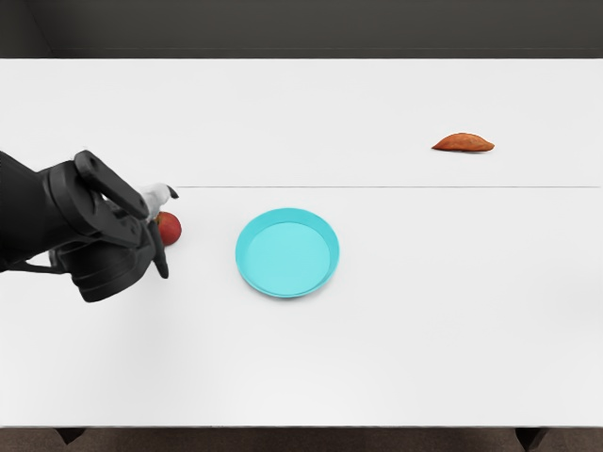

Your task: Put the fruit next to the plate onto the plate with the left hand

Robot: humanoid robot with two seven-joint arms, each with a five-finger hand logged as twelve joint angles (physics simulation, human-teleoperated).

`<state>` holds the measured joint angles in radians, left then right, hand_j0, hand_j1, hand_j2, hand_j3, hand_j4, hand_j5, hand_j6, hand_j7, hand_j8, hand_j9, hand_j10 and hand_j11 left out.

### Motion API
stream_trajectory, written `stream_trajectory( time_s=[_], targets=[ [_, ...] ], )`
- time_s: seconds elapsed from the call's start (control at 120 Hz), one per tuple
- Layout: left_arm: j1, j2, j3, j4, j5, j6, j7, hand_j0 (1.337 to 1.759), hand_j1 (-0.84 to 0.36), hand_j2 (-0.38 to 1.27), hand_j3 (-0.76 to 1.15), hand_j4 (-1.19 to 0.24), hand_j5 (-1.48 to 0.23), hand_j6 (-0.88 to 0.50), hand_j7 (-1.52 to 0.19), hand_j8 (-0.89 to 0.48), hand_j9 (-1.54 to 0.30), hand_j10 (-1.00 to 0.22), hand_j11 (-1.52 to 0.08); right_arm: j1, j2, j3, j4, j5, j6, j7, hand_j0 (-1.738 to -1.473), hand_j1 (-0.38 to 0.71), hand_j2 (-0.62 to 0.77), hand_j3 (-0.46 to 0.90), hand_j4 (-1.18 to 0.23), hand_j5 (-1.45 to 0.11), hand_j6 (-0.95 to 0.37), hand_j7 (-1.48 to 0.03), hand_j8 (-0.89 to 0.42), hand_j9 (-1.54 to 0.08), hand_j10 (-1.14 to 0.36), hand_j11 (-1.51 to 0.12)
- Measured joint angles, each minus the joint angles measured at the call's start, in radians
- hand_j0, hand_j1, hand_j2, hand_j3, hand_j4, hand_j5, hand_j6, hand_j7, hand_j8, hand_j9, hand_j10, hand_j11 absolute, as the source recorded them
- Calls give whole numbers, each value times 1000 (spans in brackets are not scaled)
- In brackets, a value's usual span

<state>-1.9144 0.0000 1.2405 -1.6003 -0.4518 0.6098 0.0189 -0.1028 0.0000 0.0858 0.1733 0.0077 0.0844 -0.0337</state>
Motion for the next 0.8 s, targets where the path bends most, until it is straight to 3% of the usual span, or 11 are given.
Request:
stream_trajectory(
  time_s=[0.25,0.8],
  targets=[
    [30,0,6,29,62,1,5,1658,140,35,0,-174,-226,-174,-226,-174,-226,-174,-226,0,0,0,0,0,0,0,-1658,-331,-3,0,-15,-20,-15,-20,-15,-20,-15,-20],
    [74,0,27,96,39,1,6,1658,86,44,0,-220,-285,-220,-285,-220,-285,-219,-285,0,0,0,0,0,0,0,-1658,-331,-3,0,-15,-20,-15,-20,-15,-20,-15,-20]
  ],
)
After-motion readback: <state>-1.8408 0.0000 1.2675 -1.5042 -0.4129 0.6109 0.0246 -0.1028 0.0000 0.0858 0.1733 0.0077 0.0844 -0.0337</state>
